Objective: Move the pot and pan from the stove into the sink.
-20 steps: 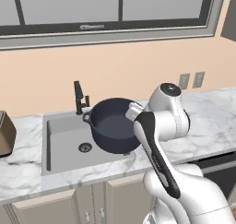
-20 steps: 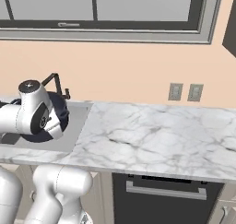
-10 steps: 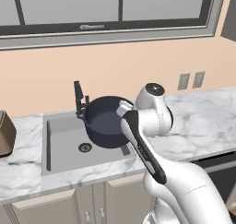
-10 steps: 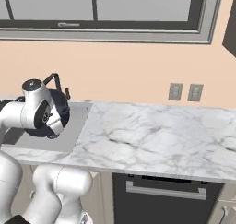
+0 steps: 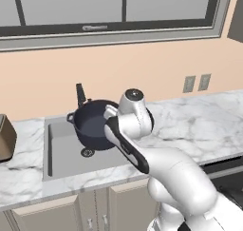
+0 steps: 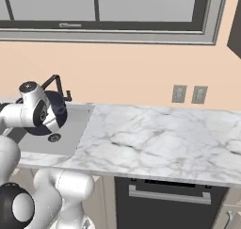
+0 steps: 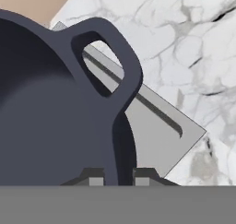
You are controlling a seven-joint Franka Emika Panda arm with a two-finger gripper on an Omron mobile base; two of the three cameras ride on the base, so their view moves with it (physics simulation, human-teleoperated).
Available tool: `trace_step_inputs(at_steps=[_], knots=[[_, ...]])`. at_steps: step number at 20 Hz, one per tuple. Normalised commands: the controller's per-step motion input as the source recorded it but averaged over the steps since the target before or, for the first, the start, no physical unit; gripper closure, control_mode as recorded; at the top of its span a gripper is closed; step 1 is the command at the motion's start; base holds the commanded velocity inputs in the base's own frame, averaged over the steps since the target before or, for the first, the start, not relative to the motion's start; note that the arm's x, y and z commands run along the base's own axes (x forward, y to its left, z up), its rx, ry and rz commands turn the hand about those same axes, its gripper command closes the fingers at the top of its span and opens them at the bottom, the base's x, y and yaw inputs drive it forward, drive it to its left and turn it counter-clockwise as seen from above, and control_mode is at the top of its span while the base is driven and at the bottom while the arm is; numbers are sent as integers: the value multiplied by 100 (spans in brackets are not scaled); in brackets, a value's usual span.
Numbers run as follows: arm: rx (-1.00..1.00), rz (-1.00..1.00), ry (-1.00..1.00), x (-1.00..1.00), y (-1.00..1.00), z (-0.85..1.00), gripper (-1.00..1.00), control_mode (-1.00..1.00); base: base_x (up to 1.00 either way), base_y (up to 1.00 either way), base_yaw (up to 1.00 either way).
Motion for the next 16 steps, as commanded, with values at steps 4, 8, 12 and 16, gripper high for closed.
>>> trace_step_inputs(at_steps=[4, 8, 12, 16], knots=[[0, 0, 7, 43, 24, -21, 100, -100, 0, 0, 0], [0, 0, 10, 40, 15, -26, 100, -100, 0, 0, 0], [0, 0, 10, 28, 12, -35, 100, -100, 0, 0, 0], [-2, 1, 3, 2, 7, -36, 100, -100, 0, 0, 0]])
